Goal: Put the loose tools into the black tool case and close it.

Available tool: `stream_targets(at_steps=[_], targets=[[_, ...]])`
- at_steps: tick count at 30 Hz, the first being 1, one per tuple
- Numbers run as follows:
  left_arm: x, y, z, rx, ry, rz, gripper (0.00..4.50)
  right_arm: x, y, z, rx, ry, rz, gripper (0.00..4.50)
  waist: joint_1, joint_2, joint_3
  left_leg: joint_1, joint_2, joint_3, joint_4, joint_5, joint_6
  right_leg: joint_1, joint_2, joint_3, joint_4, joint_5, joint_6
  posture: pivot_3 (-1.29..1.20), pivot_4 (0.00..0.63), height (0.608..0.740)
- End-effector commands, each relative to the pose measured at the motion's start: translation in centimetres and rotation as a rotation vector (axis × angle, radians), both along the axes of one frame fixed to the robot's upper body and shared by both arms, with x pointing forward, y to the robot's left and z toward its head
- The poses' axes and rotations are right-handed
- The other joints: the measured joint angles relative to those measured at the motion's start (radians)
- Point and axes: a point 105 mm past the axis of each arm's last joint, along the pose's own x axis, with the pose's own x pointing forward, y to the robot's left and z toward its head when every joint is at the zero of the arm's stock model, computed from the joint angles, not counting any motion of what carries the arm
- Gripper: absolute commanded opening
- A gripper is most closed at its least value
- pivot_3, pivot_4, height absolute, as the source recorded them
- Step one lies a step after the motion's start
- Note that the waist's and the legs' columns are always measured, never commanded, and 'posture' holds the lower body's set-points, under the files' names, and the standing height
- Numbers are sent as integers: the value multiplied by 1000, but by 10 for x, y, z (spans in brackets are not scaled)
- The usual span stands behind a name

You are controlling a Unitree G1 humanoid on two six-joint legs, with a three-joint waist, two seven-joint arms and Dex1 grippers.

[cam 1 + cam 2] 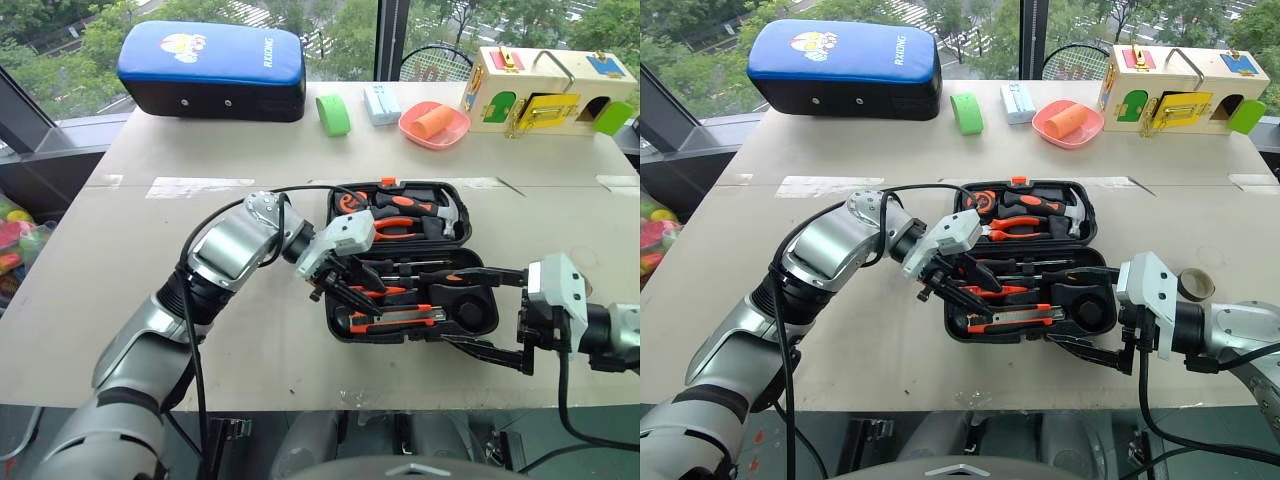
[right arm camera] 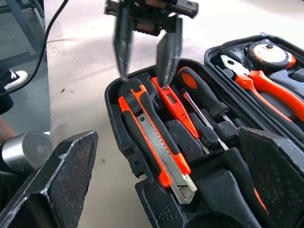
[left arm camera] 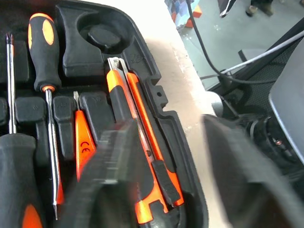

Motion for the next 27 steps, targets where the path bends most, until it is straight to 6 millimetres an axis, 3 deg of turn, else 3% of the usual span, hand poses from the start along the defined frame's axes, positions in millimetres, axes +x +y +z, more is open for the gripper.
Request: stream_targets(at_steps=[1, 2, 7, 11, 18, 23, 27], targets=[[-1, -4, -9, 21, -61, -41, 419, -1, 2, 5, 1, -30, 17, 4500, 1, 0, 0, 0, 0, 0, 0, 0, 0, 0, 0, 0, 0, 0, 0, 0, 150, 735], [-1, -4, -12, 33, -77, -48, 90, -1, 2, 5, 0, -30, 16, 4500, 1, 0, 0, 0, 0, 0, 0, 0, 0, 0, 0, 0, 0, 0, 0, 0, 150, 735], [3, -4, -28, 82, -146, -61, 90, -1, 2, 4, -1, -31, 13, 4500, 1, 0, 0, 0, 0, 0, 0, 0, 0, 0, 0, 0, 0, 0, 0, 0, 150, 735], [7, -2, -53, 159, -283, -102, 90, -2, 3, 3, -1, -31, 14, 4500, 3, 0, -1, 0, 0, 0, 1, 0, 0, 1, 0, 0, 0, 0, 0, 0, 150, 735], [3, -3, -64, 156, -311, -129, 90, -4, 3, 2, -6, -27, 22, 4500, 2, 0, -2, 2, 0, 0, 4, 0, 0, 3, 0, 0, 3, 0, 1, 0, 150, 735], [2, -5, -58, 113, -298, -125, 90, -3, 1, 3, -10, -27, 26, 4500, 2, 0, -2, 4, 0, 0, 4, 0, 0, 3, 0, 1, 5, 0, 1, 0, 150, 735], [11, -12, -20, -78, -247, 3, 90, 0, -7, 4, -16, -31, -7, 4500, 2, 0, -2, 3, 0, 0, 4, 0, 0, 3, 0, 0, 5, 0, 1, 0, 150, 735]])
